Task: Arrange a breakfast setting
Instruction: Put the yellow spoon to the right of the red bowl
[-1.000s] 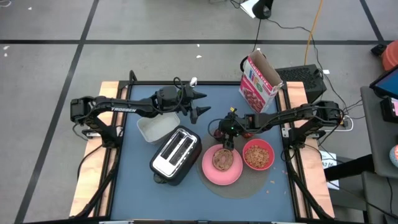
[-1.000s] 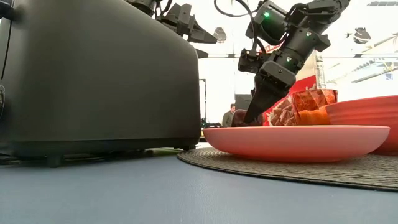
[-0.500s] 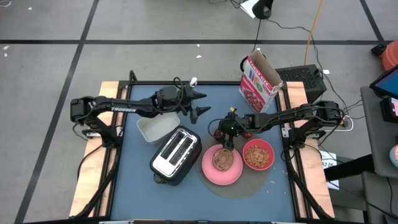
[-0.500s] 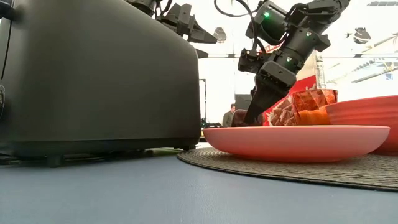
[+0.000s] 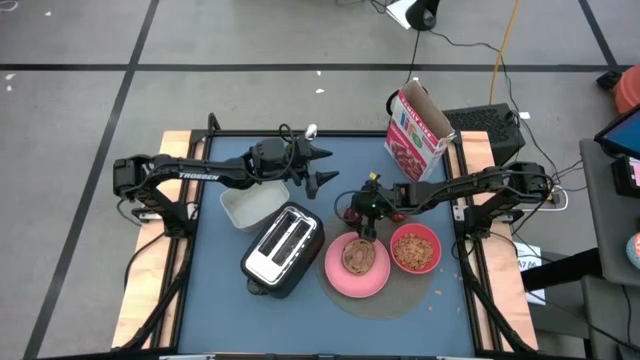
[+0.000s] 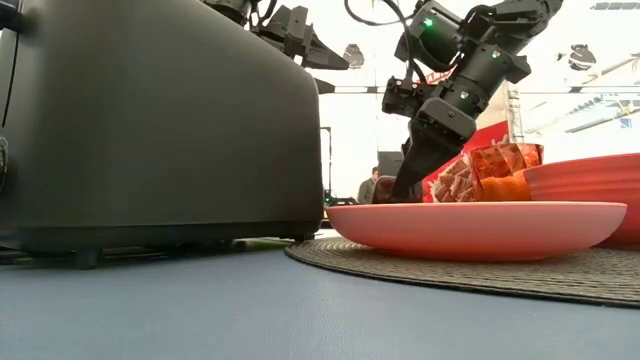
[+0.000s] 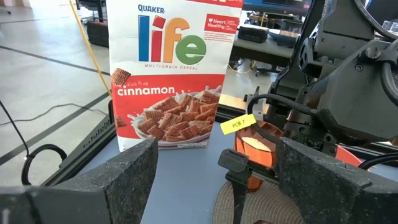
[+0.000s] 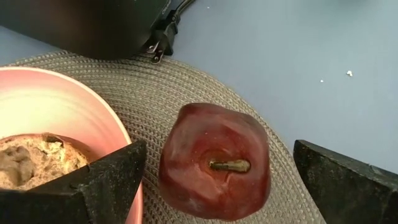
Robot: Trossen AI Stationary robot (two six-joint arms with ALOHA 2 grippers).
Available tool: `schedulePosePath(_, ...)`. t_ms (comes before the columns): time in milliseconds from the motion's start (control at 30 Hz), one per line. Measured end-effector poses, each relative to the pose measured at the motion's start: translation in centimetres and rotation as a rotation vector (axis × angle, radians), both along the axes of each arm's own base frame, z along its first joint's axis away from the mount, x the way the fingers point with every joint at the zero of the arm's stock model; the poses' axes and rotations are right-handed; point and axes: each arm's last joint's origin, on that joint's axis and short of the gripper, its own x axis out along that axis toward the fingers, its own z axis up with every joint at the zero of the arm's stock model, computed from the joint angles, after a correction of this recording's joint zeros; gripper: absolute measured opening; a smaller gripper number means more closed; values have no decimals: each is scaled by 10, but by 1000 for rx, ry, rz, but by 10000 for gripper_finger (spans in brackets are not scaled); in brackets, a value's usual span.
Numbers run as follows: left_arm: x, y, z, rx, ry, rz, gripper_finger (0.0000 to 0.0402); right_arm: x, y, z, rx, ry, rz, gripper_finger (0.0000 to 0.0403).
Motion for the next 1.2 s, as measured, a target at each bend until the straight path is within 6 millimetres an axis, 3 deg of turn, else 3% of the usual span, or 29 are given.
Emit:
schedulePosePath(633, 0, 0, 0, 0, 0, 0, 328, 3, 0, 9, -24, -76, 22, 398)
schedulePosePath(1200, 1, -2, 0, -27, -7, -3, 328, -26, 2, 79, -50, -347, 20, 398)
